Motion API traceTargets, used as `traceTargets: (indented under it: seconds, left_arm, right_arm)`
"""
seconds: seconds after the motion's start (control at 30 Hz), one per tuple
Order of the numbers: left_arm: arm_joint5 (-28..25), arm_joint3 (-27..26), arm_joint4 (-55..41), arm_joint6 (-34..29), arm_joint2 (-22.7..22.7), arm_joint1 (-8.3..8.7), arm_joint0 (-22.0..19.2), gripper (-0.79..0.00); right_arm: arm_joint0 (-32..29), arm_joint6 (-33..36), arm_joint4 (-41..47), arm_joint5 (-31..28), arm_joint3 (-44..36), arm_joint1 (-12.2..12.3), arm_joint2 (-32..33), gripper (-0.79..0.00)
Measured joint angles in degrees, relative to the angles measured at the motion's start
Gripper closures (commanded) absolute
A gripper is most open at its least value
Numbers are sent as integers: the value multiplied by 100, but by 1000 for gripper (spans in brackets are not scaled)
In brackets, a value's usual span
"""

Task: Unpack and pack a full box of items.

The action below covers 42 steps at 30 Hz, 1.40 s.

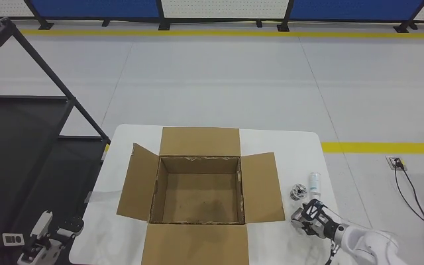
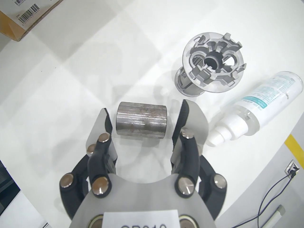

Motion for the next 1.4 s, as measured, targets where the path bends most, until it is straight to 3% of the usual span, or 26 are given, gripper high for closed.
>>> traceTargets:
  seconds: [0.17, 0.2, 0.37, 0.57, 0.77, 0.87, 0.97, 1.1, 1.23, 1.4]
  left_arm:
    - [0, 0, 0, 0, 0, 0, 0, -785]
    - [0, 0, 0, 0, 0, 0, 0, -785]
    - [0, 0, 0, 0, 0, 0, 0, -785]
    - [0, 0, 0, 0, 0, 0, 0, -785]
    - [0, 0, 0, 0, 0, 0, 0, -785]
    - [0, 0, 0, 0, 0, 0, 0, -785]
    - [0, 0, 0, 0, 0, 0, 0, -785]
    - [0, 0, 0, 0, 0, 0, 0, -785]
    - [0, 0, 0, 0, 0, 0, 0, -785]
    - [0, 0, 0, 0, 0, 0, 0, -785]
  right_arm:
    - [46, -18, 62, -72, 38, 1, -9, -86]
    - [37, -78, 90, -109, 26, 4, 10, 0]
    - [-147, -517, 265, -404, -195, 64, 302, 0]
    - [-798, -868, 790, -250, -1269, 174, 1259, 0]
    - [-1424, -304, 1506, -252, -3112, 239, 2132, 0]
    - [-1447, 204, 1738, -320, -3870, 261, 2148, 0]
    - [-1173, 1108, 1894, -211, -4532, 281, 1689, 0]
    - [-412, 2237, 1929, 134, -4744, 253, 612, 0]
    - [686, 3181, 1942, 629, -4373, 109, -754, 0]
    - [2267, 3935, 1901, 1389, -3534, -286, -2578, 0]
